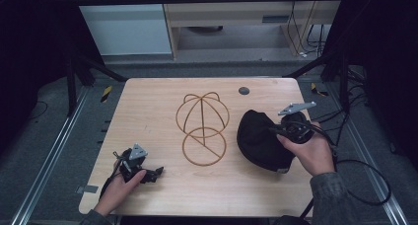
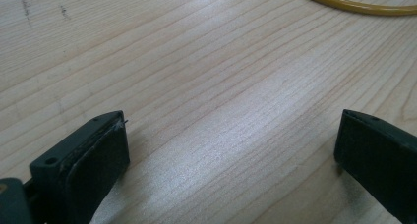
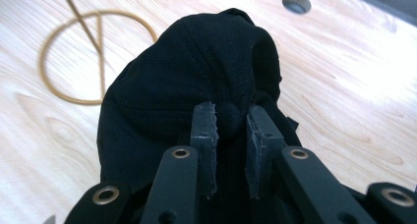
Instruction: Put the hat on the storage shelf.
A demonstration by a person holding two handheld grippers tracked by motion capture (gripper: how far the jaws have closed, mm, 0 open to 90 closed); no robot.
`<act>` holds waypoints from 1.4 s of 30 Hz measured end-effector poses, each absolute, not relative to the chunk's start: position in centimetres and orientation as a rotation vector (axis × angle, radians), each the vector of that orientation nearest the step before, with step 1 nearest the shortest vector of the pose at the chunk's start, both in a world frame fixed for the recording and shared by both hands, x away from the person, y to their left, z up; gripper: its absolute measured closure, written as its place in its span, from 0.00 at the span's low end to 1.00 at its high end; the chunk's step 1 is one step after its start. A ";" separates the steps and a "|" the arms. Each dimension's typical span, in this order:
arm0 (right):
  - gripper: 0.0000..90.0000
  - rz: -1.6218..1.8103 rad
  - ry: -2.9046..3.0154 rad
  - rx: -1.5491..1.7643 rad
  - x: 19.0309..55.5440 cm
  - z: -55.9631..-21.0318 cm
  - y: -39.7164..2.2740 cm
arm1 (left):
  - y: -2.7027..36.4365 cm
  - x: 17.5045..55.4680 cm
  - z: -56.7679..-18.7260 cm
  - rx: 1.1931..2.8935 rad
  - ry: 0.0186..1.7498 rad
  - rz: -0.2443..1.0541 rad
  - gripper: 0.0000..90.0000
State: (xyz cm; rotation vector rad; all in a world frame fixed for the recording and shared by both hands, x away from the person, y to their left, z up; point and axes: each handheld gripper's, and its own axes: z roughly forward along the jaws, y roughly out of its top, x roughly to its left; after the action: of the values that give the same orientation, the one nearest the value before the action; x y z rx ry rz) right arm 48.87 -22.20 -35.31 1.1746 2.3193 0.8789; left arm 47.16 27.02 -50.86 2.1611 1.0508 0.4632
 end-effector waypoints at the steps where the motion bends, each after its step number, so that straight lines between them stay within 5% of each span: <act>1: 0.85 0.879 2.319 1.175 48.9 -35.3 -22.2 | 27.0 47.2 -50.9 2.161 1.051 0.463 0.00; 16: 0.85 1.066 2.261 1.123 46.7 -29.7 -23.1 | 27.0 47.1 -50.9 2.161 1.051 0.463 0.00; 42: 0.85 1.184 2.156 1.105 45.7 -25.0 -23.3 | 27.0 47.1 -50.9 2.158 1.048 0.460 0.00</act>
State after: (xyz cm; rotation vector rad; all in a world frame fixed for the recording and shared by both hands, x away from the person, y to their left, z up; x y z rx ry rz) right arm 45.67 -23.34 -25.02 1.1052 2.1559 1.1843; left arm 47.11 27.03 -50.88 2.1582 1.0483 0.4603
